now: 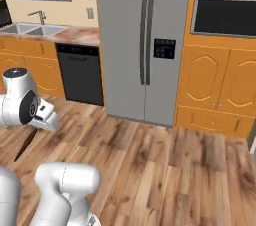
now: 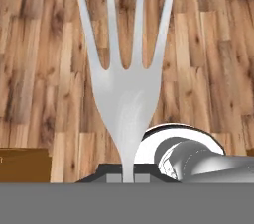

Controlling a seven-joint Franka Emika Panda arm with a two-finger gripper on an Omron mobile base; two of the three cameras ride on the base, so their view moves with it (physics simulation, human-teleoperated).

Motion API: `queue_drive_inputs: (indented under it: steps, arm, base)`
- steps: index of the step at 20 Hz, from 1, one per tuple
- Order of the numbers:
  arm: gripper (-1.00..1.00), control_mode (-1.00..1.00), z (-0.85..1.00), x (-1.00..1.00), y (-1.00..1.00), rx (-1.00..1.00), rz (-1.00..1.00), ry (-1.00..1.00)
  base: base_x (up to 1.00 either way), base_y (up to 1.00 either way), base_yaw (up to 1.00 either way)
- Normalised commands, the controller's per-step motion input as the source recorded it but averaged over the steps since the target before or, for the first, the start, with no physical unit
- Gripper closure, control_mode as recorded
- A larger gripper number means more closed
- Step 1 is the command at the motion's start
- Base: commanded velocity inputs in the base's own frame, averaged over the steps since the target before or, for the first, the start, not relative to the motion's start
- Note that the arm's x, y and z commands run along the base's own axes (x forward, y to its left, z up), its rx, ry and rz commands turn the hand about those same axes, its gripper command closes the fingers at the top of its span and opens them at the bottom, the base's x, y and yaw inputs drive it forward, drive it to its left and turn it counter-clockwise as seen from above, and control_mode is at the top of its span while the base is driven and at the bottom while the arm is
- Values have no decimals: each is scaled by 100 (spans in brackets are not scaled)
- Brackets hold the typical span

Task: Take the fork and place it on the left side of the plate. Then take the spoon and place it on the right side of the plate. Make sure they're directly next to the plate.

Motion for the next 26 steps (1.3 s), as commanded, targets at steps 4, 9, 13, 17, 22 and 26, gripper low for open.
queue_drive_inputs:
  steps: [4, 9, 13, 17, 22, 26]
  arm:
    - [100, 100, 0, 0, 0, 0, 0, 0]
    - [100, 100, 0, 0, 0, 0, 0, 0]
    - [100, 100, 0, 0, 0, 0, 0, 0]
    - [100, 100, 0, 0, 0, 0, 0, 0]
    - [100, 100, 0, 0, 0, 0, 0, 0]
    - [100, 100, 0, 0, 0, 0, 0, 0]
  base:
    - [82, 53, 57]
    - [100, 39, 51]
    - [100, 40, 45]
    - [100, 36, 46]
    - [100, 14, 56]
    - [76, -13, 79]
